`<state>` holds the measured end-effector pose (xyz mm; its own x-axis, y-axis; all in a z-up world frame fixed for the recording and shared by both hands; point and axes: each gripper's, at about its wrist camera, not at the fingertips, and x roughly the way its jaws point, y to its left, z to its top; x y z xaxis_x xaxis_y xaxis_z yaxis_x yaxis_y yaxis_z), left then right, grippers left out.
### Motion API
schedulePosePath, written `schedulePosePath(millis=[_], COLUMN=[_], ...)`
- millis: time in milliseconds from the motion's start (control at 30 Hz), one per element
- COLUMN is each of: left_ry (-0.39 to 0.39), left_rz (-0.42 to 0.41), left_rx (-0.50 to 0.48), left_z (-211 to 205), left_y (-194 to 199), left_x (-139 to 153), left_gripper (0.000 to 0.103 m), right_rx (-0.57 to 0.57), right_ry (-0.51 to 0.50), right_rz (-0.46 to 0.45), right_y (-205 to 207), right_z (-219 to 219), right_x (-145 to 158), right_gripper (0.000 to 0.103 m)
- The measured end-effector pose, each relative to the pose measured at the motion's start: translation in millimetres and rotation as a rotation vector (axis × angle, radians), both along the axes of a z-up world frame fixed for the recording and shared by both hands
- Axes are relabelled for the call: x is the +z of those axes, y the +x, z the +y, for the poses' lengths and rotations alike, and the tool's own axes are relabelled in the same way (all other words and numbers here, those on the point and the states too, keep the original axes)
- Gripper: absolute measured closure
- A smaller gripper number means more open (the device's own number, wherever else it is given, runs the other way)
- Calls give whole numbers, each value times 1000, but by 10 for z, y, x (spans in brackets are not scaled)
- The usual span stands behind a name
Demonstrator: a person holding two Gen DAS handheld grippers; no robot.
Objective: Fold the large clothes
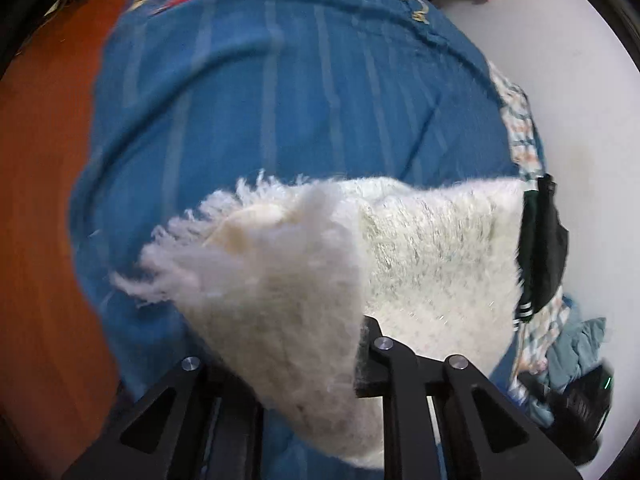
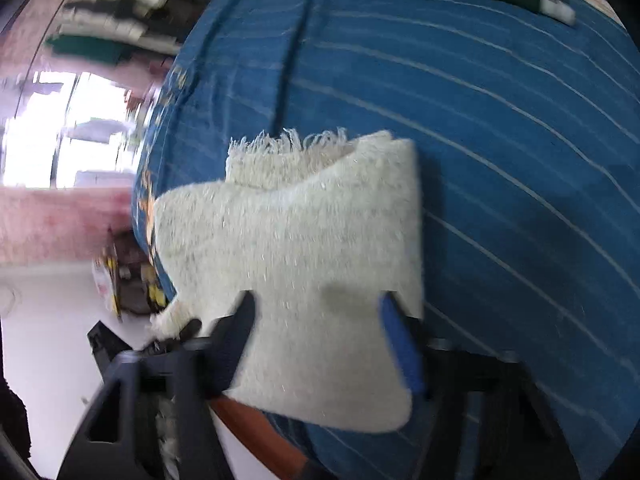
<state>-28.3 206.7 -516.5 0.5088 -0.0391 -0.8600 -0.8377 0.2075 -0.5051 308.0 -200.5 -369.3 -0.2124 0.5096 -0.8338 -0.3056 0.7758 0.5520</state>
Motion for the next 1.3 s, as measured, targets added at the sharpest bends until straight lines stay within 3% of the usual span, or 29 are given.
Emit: schedulePosePath(millis=[100,200,300,433,567,700,767,833,900,967,1000,1033,1100,1200,1300], left_ry=[-40,-76,-46,-62,-154,-72,-18,48,106,112,103,95,72,12,-11], left_rz=[6,-14,-4,-23,-50,-16,30,85,153,162,147,134,104,62,30], left_rx=[11,26,-11,-46,-18,-41,-85,-134,-171,-173,-166,-157,-140,-118,-66], left_z=[29,97,91,71,67,-87,-166,-214,-238,-252,-262,-279,-318,-362,-306], left_y=[-65,-19,51,-44,-228,-429,-451,-390,-317,-306,-312,-327,-308,-285,-216], left_x=[-148,-211,-266,-267,-128,240,348,390,387,376,380,385,362,203,-19], left_gripper=[90,87,84,81,80,80,80,78,69,59,45,29,20,20,20], right_rx=[91,163,168,211,205,227,273,333,354,334,347,352,327,199,125], right_ry=[-30,-150,-200,-221,-168,-105,-154,-250,-314,-347,-358,-340,-245,-63,-37], right_rz=[-9,-9,-3,10,44,59,107,117,80,96,108,113,113,22,-19], right_y=[5,32,103,114,147,-123,-361,-649,-795,-766,-733,-705,-617,-402,-246], right_z=[419,875,1095,1153,992,757,745,813,914,1005,1042,1032,896,395,-27], right_x=[-143,-485,-751,-725,-346,-2,-156,-525,-833,-827,-751,-681,-482,-180,-297], right_gripper=[62,63,62,62,62,62,62,63,62,60,60,60,54,22,22])
